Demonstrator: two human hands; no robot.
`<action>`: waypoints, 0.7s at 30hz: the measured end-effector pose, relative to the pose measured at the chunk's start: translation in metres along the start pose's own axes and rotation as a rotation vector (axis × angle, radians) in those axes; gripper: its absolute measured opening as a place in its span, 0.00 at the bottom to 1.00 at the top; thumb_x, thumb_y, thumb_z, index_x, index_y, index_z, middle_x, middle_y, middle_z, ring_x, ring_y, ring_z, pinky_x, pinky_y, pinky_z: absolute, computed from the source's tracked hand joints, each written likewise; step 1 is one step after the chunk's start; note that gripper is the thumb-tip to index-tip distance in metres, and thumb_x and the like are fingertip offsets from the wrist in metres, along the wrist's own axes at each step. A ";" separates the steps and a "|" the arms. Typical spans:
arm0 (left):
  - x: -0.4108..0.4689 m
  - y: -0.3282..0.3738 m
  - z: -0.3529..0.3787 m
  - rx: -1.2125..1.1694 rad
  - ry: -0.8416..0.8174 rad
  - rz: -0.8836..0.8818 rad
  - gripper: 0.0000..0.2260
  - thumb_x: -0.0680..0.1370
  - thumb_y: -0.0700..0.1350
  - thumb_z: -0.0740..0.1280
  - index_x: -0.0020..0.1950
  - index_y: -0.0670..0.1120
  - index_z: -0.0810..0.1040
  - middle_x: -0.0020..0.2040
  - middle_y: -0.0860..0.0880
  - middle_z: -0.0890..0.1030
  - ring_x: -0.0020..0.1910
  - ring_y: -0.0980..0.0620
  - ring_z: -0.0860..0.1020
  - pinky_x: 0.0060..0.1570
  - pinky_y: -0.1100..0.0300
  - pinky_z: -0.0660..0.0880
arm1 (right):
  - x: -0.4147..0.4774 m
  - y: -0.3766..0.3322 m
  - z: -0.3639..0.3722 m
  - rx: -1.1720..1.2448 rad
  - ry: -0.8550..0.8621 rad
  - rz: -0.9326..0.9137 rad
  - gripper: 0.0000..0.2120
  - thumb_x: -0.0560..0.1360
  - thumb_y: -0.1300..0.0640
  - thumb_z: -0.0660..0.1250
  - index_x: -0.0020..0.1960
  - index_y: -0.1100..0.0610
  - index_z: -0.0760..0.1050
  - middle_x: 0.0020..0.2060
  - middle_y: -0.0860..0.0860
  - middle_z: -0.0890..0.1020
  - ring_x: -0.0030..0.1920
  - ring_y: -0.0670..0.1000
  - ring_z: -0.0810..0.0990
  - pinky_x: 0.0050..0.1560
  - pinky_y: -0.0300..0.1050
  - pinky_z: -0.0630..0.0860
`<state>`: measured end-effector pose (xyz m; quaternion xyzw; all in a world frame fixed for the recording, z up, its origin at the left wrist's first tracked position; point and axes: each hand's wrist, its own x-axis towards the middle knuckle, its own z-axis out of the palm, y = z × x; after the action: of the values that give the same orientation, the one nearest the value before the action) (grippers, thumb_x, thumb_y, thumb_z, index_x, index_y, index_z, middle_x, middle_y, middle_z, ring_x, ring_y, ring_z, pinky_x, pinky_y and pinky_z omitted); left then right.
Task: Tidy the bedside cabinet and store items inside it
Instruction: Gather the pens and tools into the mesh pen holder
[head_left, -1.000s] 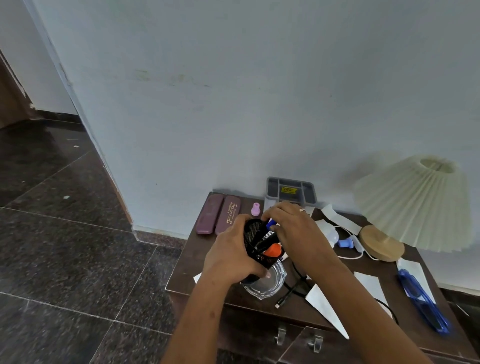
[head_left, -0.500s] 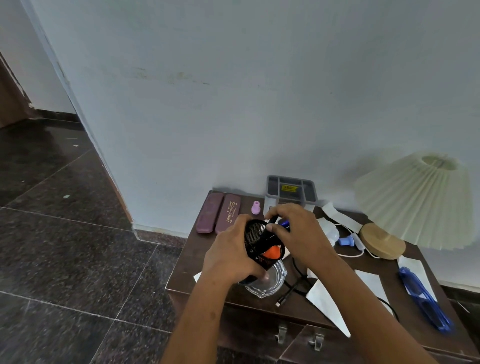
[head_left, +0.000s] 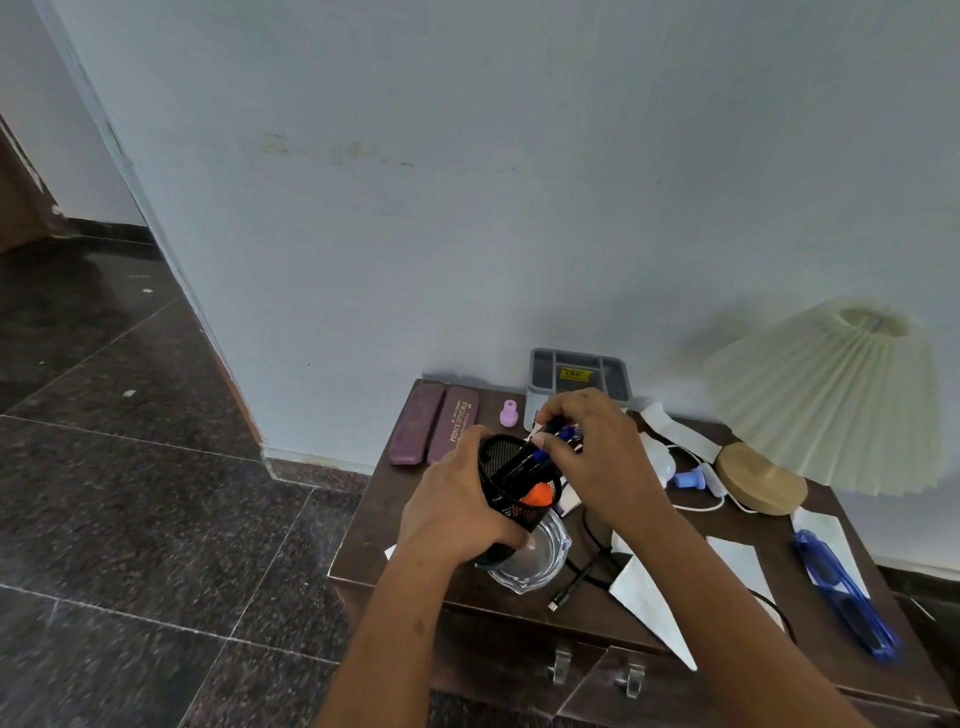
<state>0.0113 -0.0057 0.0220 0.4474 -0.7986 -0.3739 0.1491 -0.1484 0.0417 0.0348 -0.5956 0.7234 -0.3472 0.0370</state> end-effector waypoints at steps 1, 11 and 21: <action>0.000 0.000 0.000 -0.002 0.003 -0.007 0.41 0.56 0.49 0.80 0.64 0.58 0.62 0.54 0.56 0.76 0.54 0.52 0.76 0.54 0.52 0.77 | 0.000 0.001 0.001 0.007 0.006 0.004 0.06 0.73 0.57 0.70 0.49 0.52 0.77 0.47 0.42 0.72 0.46 0.41 0.71 0.44 0.24 0.66; 0.003 -0.026 -0.017 -0.132 0.270 -0.226 0.42 0.55 0.48 0.80 0.63 0.55 0.63 0.54 0.52 0.76 0.53 0.46 0.76 0.52 0.51 0.76 | 0.012 0.000 0.031 0.438 0.119 0.285 0.03 0.77 0.56 0.65 0.49 0.51 0.75 0.46 0.46 0.79 0.46 0.44 0.76 0.44 0.30 0.69; 0.001 -0.049 -0.041 -0.213 0.532 -0.340 0.42 0.58 0.47 0.81 0.65 0.52 0.62 0.56 0.50 0.75 0.56 0.44 0.75 0.47 0.54 0.72 | 0.045 -0.011 0.139 -0.228 -0.436 0.056 0.28 0.73 0.52 0.68 0.71 0.49 0.63 0.71 0.52 0.65 0.68 0.59 0.66 0.62 0.56 0.72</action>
<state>0.0636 -0.0417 0.0141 0.6381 -0.6022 -0.3448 0.3337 -0.0875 -0.0630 -0.0482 -0.6365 0.7490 -0.1255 0.1345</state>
